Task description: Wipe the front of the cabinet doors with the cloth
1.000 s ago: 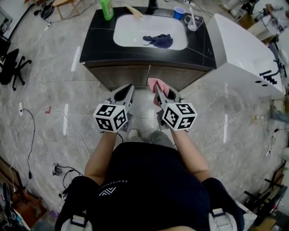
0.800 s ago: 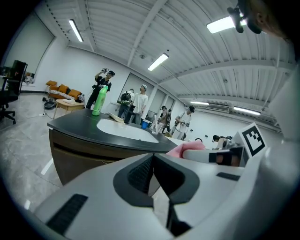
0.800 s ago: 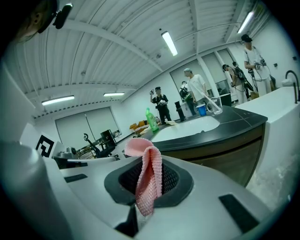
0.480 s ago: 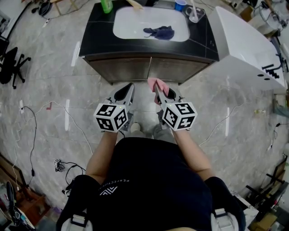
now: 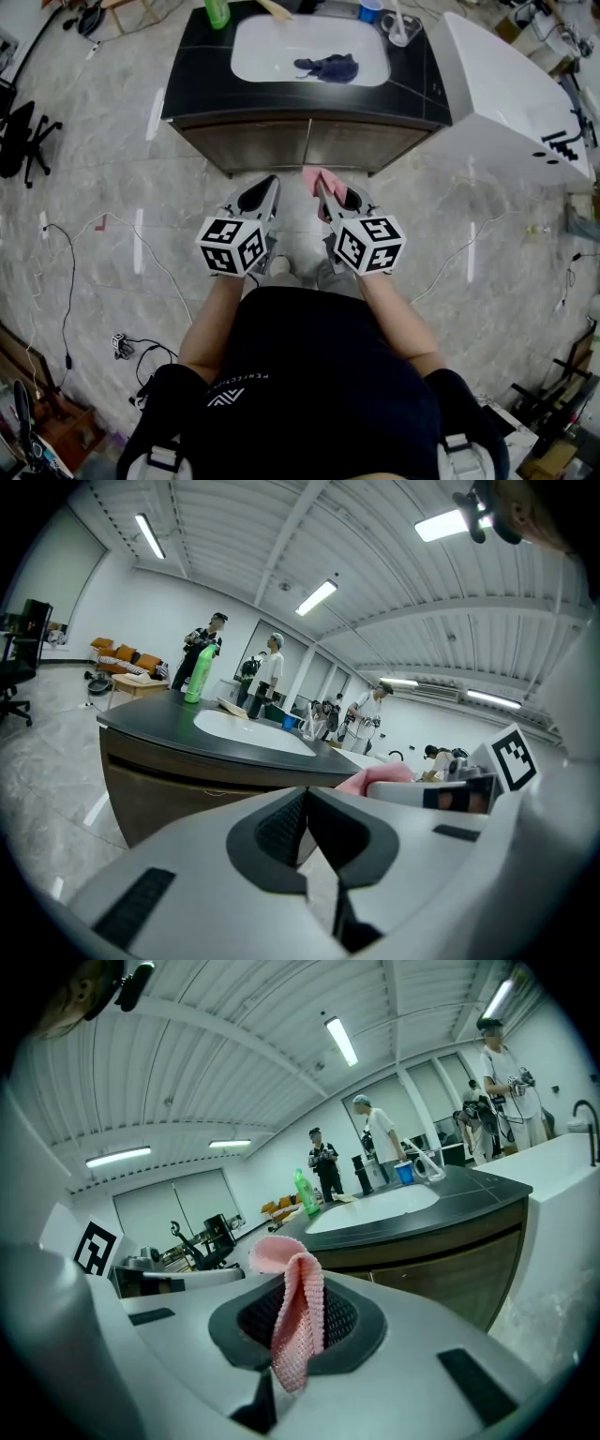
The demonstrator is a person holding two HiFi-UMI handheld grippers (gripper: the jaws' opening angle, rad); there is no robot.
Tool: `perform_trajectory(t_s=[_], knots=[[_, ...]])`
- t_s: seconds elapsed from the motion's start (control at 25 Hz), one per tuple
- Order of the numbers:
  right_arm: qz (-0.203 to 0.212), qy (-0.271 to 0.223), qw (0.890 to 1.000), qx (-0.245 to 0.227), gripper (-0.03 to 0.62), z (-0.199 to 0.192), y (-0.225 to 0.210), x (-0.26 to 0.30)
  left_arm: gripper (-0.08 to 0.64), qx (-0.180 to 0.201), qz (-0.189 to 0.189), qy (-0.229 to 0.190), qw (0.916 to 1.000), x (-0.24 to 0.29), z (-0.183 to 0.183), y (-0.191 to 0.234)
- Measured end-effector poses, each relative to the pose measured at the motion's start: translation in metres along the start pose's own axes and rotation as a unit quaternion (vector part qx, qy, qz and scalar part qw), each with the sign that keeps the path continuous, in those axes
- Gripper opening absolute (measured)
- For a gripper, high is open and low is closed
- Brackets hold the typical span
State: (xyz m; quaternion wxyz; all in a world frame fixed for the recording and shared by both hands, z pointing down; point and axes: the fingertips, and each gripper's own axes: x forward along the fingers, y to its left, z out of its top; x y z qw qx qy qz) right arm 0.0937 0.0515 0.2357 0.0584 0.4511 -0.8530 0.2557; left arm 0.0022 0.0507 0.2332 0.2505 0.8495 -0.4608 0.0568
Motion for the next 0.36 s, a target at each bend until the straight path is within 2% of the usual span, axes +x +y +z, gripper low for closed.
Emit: perform_trajectory(t_s=[0.36], knots=[[0.000, -0.005, 1.000, -0.003, 0.043, 0.0071, -0.0026, 0.0011, 0.009, 0.013, -0.006, -0.002, 0.9999, 0.0073, 0.0073, -0.0065]])
